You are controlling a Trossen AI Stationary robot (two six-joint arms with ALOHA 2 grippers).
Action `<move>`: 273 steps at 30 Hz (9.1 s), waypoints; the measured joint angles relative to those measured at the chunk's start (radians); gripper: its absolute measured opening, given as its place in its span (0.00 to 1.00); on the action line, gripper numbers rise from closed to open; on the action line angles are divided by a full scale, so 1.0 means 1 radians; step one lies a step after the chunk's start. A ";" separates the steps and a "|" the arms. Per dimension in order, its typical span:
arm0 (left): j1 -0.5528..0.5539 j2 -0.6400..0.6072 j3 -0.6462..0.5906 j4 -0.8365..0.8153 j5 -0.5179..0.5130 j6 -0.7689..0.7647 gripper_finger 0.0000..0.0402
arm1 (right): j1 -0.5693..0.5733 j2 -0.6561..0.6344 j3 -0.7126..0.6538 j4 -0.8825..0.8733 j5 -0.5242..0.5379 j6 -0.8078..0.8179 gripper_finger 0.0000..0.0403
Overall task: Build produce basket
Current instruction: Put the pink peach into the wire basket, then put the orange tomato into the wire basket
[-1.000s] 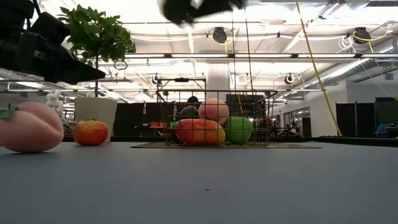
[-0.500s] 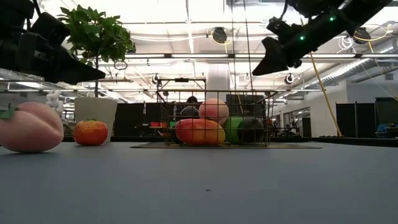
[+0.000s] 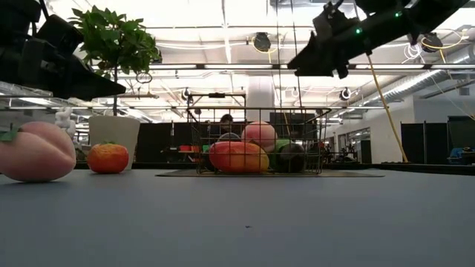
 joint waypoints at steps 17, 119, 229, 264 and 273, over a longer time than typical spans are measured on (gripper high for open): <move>0.000 0.000 0.000 0.000 0.000 0.000 0.09 | 0.182 0.021 0.000 0.049 -0.139 -0.010 0.54; 0.000 0.000 0.000 -0.052 0.000 0.000 0.09 | 0.215 1.557 1.383 0.153 -0.509 0.037 0.63; 0.000 0.000 0.000 -0.052 -0.001 0.000 0.09 | 0.214 0.159 -0.042 0.248 -0.152 0.056 0.98; 0.000 0.000 0.000 -0.052 -0.001 0.000 0.09 | 0.247 0.684 0.801 -0.068 0.074 -0.642 0.98; 0.000 0.000 0.000 -0.049 0.000 -0.015 0.09 | 0.159 0.679 0.789 -0.161 0.042 -0.491 0.98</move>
